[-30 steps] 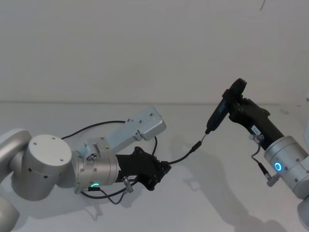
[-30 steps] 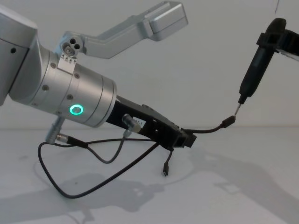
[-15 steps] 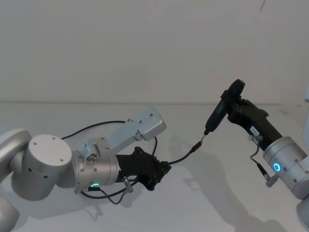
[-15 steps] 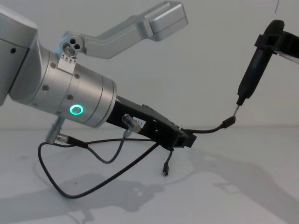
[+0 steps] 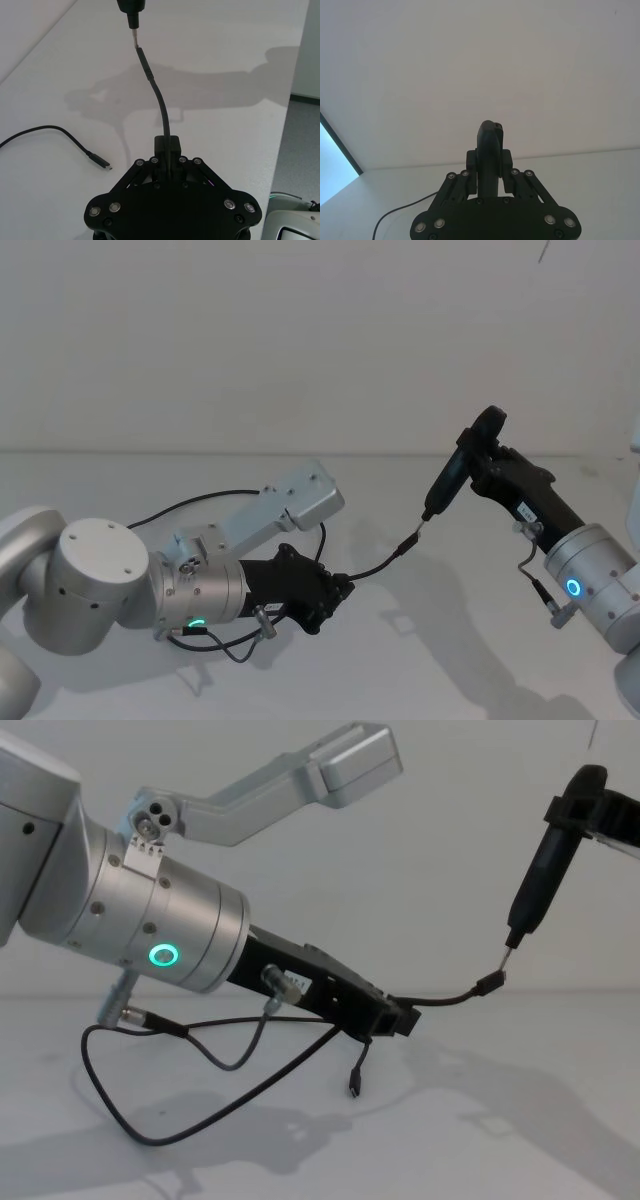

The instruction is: Pick up the data cable with the one hand.

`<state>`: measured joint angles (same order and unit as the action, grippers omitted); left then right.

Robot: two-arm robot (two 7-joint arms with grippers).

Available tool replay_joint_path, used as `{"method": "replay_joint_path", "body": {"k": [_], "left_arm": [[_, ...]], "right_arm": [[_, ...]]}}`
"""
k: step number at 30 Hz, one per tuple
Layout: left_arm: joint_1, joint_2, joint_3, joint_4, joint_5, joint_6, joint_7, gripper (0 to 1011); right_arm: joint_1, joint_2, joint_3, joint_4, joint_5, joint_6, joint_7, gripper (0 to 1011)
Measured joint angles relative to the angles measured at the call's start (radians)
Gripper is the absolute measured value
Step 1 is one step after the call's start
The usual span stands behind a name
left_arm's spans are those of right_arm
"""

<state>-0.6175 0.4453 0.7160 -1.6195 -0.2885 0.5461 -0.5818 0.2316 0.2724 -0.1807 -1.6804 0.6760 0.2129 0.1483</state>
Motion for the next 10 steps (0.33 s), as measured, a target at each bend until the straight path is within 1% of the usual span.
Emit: {"method": "replay_joint_path", "body": {"k": [10], "left_arm": [[0.000,0.000,0.000,0.000,0.000,0.000,0.000,41]], "right_arm": [[-0.001,0.002,-0.001,-0.001,0.001,0.000,-0.001,279]]}}
